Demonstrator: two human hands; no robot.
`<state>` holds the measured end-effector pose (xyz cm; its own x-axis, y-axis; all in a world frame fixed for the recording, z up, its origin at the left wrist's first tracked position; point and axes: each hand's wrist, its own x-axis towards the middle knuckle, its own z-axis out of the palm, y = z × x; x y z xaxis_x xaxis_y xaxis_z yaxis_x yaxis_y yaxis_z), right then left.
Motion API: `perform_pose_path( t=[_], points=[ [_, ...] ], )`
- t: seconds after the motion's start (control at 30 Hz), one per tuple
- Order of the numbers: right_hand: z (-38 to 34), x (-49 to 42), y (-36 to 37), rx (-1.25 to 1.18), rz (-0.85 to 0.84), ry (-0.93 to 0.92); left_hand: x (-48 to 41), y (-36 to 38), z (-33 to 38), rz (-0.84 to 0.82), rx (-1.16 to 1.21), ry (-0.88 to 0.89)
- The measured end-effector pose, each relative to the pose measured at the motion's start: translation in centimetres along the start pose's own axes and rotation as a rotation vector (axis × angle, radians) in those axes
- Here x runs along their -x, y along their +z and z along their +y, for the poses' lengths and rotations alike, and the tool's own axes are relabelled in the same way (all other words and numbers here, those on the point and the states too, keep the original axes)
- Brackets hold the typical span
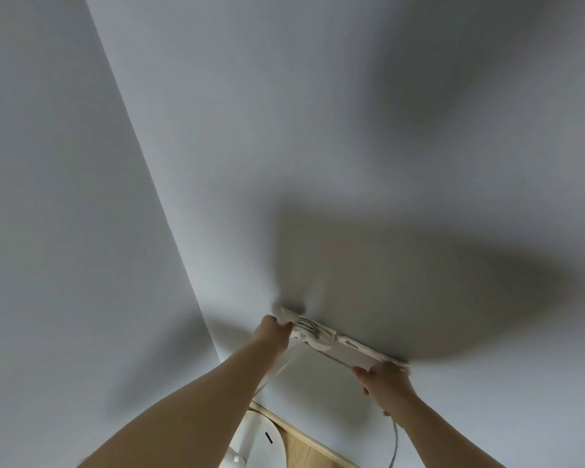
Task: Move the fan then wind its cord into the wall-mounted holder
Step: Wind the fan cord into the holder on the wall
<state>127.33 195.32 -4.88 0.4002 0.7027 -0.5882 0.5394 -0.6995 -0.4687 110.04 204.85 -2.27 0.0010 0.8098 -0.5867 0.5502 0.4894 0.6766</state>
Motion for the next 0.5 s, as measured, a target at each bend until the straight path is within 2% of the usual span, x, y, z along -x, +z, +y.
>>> perform_pose_path(
  t=[0.07, 0.17, 0.27, 0.33, 0.37, 0.5],
  points=[
    [0.5, -0.5, 0.2, 0.045, 0.065, 0.027, 0.3, 0.0, 0.0, 0.12, -0.078, 0.107],
    [1.1, -0.7, 0.7, 0.096, 0.126, 0.034, 1.6, 0.2, 0.0, 0.201, -0.274, 0.393],
    [0.4, 0.3, 0.3, 0.085, 0.192, -0.004, 2.6, 0.8, -0.6, 0.06, -0.714, 0.691],
    [0.2, 0.6, 0.0, 0.025, 0.241, 0.001, 3.0, 0.9, -1.3, -0.042, -1.03, 0.777],
    [0.1, 0.9, -0.2, -0.031, 0.26, 0.003, 3.1, 0.7, -1.6, -0.06, -1.114, 0.792],
    [-1.5, 2.7, -1.1, -0.282, 0.281, 0.016, 3.2, -0.4, -1.7, -0.112, -1.207, 0.79]
  ],
)
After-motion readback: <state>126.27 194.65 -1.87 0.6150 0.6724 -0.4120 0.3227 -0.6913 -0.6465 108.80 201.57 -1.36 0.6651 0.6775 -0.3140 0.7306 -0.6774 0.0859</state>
